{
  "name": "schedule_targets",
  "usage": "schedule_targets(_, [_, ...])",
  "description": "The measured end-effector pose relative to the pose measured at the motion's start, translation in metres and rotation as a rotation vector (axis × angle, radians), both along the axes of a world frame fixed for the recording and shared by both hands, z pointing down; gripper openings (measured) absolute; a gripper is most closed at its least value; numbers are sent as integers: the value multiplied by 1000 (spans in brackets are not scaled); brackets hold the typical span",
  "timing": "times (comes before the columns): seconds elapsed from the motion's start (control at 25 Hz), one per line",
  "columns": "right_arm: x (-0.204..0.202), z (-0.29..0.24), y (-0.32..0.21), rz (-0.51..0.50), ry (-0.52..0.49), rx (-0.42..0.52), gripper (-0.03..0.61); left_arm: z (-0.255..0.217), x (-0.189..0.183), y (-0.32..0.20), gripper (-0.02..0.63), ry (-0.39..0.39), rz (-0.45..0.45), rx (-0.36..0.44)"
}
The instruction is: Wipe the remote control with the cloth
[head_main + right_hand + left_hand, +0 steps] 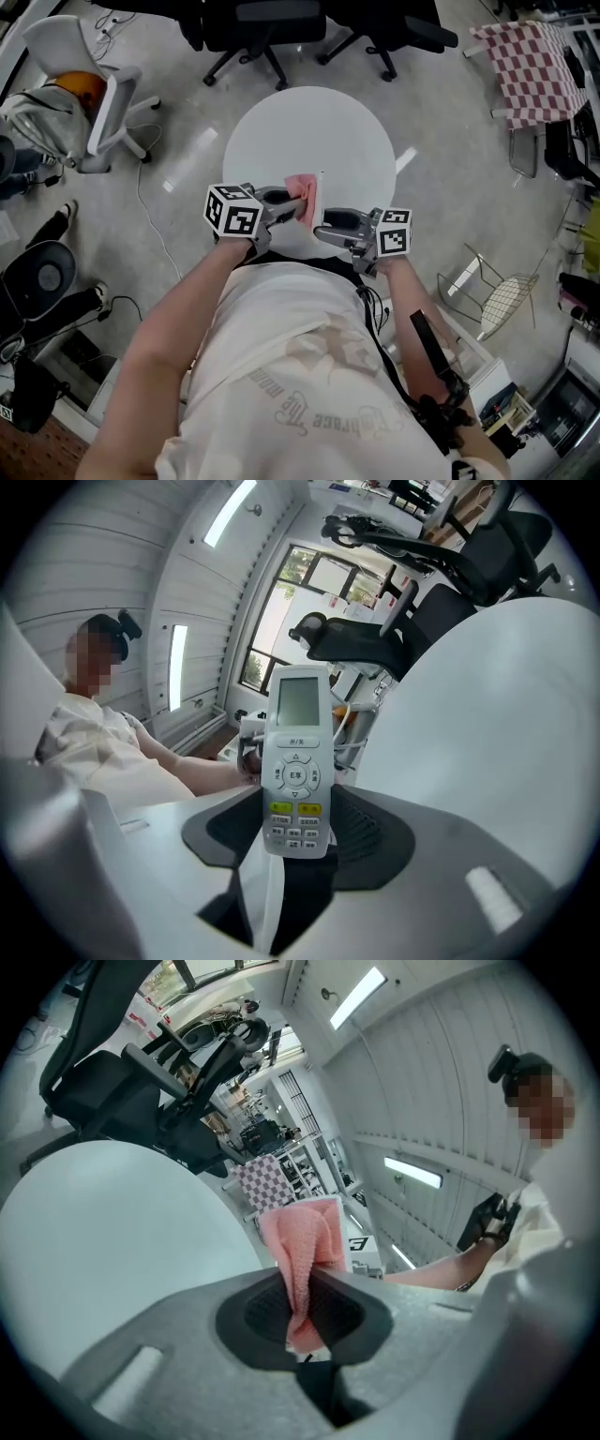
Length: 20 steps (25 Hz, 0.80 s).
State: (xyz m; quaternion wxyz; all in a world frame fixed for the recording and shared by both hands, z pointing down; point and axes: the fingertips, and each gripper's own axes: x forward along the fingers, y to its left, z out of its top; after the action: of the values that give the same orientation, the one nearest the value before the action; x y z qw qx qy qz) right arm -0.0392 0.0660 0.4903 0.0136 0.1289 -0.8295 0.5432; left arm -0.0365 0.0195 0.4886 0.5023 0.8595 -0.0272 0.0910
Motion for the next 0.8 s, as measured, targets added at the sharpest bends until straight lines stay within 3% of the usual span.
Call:
schedule_targets(0.52, [3,8,20,-126,71,42,232,-28,1,-54,20,53,-45,53])
schedule_targets(0.8, [6,10,19,-120,84,66,232,-29,7,-43,20,26,41,85])
